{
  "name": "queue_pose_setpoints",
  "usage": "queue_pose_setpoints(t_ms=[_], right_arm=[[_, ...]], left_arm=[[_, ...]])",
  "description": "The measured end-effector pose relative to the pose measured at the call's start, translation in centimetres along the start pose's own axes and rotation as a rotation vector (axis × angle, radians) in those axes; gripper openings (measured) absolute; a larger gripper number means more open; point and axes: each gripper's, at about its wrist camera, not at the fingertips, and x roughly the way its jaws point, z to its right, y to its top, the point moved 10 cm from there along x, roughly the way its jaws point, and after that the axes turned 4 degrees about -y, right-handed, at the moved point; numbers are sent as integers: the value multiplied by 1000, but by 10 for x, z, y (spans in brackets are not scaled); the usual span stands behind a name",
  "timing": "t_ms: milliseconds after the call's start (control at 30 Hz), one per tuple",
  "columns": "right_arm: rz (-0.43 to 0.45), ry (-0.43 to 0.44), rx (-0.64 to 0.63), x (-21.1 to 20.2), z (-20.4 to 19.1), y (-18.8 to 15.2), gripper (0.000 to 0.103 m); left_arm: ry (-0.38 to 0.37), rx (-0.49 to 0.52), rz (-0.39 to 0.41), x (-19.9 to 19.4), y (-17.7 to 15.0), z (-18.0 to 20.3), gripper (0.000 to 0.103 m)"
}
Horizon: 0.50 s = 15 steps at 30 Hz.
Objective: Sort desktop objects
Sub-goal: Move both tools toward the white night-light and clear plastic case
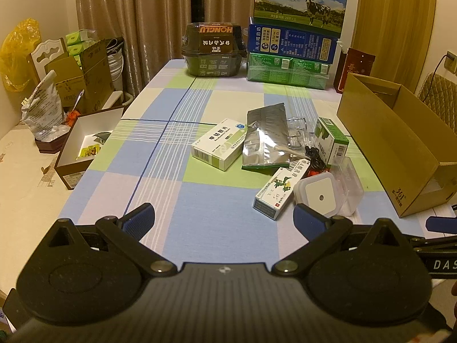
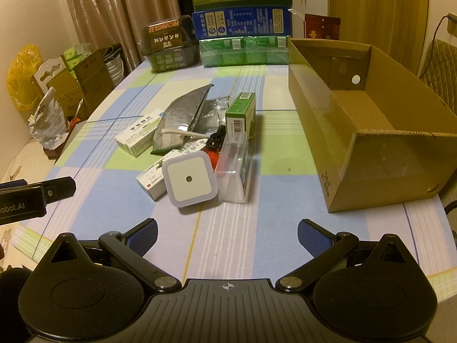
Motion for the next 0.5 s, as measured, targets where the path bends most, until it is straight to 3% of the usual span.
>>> queue_pose_setpoints(t_ms=[333, 500], right_arm=[[-7, 24, 14, 1, 3, -1, 101], [15, 27, -60, -1, -1, 8, 101]], left_arm=[[-23, 2, -19, 3, -2, 3, 101], [-62, -15, -64, 5, -3, -4, 101]])
